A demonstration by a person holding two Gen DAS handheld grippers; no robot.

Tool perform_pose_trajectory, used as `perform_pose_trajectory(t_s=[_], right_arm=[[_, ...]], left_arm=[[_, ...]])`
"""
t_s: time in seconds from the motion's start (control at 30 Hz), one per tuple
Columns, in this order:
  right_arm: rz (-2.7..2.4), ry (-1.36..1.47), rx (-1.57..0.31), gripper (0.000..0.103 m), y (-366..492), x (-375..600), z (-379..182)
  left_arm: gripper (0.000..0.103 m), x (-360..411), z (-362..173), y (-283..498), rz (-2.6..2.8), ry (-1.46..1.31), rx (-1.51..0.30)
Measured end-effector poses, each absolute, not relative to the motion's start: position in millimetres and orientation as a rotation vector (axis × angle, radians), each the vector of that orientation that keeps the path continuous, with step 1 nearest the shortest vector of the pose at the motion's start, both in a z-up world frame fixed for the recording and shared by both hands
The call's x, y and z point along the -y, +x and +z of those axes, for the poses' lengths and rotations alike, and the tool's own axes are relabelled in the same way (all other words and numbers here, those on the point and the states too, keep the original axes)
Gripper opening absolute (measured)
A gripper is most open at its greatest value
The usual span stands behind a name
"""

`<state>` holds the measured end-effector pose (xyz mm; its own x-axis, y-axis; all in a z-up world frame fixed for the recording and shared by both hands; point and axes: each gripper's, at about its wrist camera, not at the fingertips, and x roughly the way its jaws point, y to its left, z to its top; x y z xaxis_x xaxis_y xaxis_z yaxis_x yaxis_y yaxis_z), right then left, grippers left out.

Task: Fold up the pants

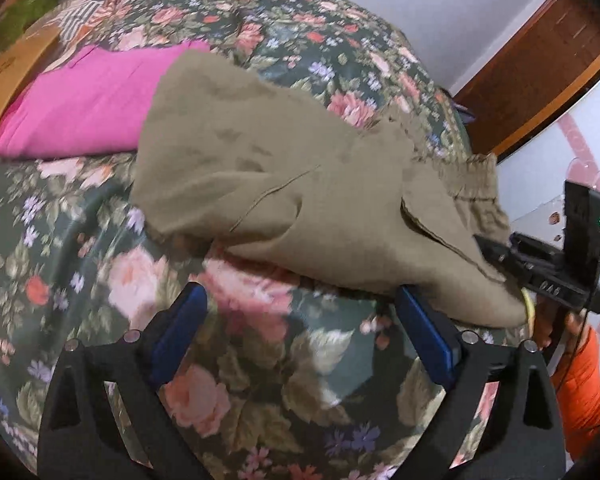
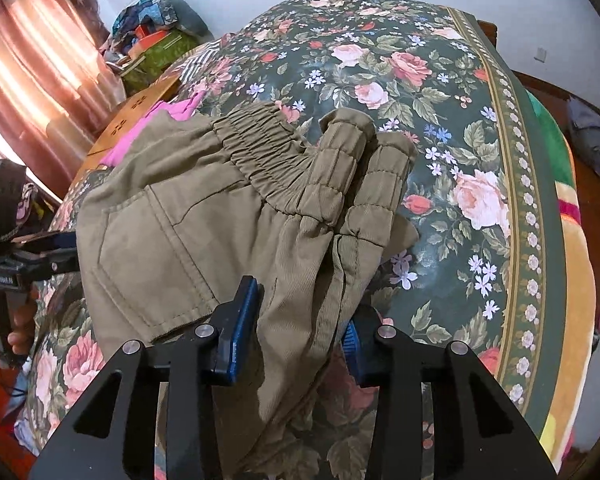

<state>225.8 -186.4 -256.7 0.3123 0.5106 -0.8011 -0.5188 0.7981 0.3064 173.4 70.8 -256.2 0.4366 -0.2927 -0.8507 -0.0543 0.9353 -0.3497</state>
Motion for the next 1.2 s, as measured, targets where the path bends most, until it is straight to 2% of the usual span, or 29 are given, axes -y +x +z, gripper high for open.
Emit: perform_pose_trajectory(t_s=[0.23,0.43,0.83,1.0,1.07,1.1,1.17,1.2], right_arm=[[0.686,0.009,-1.056,0.035,226,191,-258],[0.685,-0.011,-1.047,0.035,225,189,-257],[0.687,0.03,-1.049,0.035,226,194,-260],[0.675,0.068,-1.037,0.03,226,200,-258],[0.671,0.083,-1.033,0.027,226,202,-255],[0.67,0.087,-1.031,0.025,226,203,-254],[0.667,0.092,-1.026,0.023,224,203,-248],[0.666,0.095,-1.016,0.021,223,204,-244]], left_arm=[[0.096,-80,-252,169,-0.225,-0.432,-1.089],[0.097,-96,-255,178,-0.264,-0.622,-1.041],[0.102,-67,-269,229,-0.149,-0.408,-1.088],[0.075,-54,-260,225,-0.129,-0.296,-1.048],[0.054,-50,-256,221,-0.118,-0.257,-1.033],[0.05,-48,-253,219,-0.115,-0.244,-1.024],[0.036,-44,-245,216,-0.119,-0.226,-1.006],[0.034,-42,-240,215,-0.12,-0.213,-0.997]])
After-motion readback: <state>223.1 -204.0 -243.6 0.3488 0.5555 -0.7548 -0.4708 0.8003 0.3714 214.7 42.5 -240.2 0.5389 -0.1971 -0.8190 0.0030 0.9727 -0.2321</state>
